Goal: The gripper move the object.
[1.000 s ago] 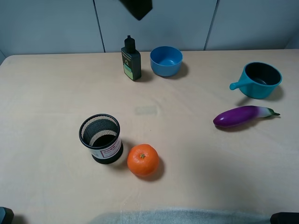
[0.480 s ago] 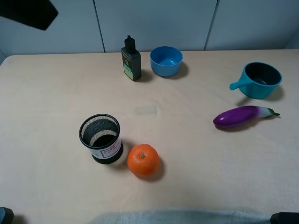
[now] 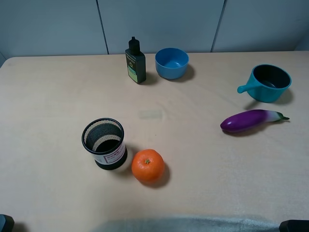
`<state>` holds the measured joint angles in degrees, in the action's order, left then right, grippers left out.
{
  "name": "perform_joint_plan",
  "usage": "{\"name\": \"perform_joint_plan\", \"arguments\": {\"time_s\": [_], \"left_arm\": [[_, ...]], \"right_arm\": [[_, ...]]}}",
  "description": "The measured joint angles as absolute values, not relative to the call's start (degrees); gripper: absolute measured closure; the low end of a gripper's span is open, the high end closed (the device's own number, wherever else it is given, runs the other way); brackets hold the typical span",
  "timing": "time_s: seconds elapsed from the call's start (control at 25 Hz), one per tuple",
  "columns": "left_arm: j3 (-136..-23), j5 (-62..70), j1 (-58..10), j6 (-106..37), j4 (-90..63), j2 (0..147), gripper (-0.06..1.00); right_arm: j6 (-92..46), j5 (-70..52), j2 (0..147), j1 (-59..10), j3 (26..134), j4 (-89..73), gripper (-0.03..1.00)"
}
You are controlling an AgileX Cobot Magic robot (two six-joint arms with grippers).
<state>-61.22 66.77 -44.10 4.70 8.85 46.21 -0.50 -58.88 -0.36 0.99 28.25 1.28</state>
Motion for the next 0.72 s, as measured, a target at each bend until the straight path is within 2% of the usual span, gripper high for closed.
{"name": "perform_joint_plan", "arguments": {"time_s": [0.48, 0.72], "left_arm": [[-39.5, 63.9, -19.7, 3.3, 3.8, 19.0, 0.04], [-32.3, 61.1, -8.5, 1.1, 3.6, 7.1, 0.04]], "right_arm": [[-0.5, -58.9, -0.4, 1.0, 28.2, 1.3, 0.28], [-0.5, -58.9, -0.4, 1.0, 28.2, 1.3, 0.28]]}}
